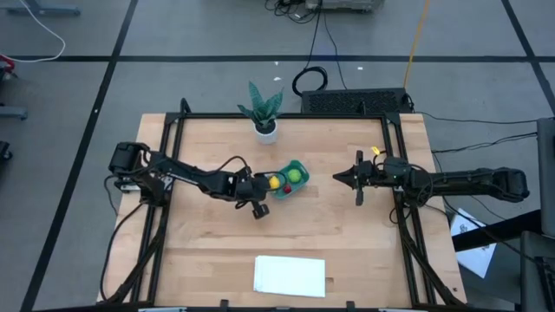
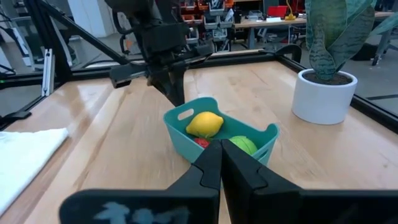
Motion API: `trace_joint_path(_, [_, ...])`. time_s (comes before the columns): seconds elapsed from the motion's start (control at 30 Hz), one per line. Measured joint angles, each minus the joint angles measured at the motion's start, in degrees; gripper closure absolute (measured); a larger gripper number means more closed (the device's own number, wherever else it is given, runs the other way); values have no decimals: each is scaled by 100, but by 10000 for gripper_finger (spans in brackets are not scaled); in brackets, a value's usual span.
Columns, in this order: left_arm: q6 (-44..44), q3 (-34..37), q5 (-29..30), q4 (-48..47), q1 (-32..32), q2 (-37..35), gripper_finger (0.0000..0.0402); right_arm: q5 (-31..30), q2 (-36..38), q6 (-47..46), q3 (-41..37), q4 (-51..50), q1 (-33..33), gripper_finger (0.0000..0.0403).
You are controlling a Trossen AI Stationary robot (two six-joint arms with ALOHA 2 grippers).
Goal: Pick and placing Produce into tupperware
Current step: Adjust the green bin
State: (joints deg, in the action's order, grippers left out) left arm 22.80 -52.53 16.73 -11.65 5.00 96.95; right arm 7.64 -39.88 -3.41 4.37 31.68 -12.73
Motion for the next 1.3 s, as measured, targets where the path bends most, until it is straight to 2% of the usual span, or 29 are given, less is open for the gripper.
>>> trace_joint_path(0.53, [-547,0,-16,91,-590,2,401,-7,-1,-45,7,-68,1,403])
trace_joint_path(0.8, [-1079,0,-375,464,-974,2,401,-5,-2,-45,7,-201,2,403])
trace_joint_path(0.97, [-1217,0,-437,290,-1213,2,401,-63,-33,-148,9,-214,-11,403])
trace_joint_path(1.1, [-1249,0,-424,169,-1140,2,401,-209,-281,-455,14,-495,-231,403])
trace_joint_path(1.3, [-1090,0,-215,189,-750,4,401,-171,-755,-492,31,-272,-675,403])
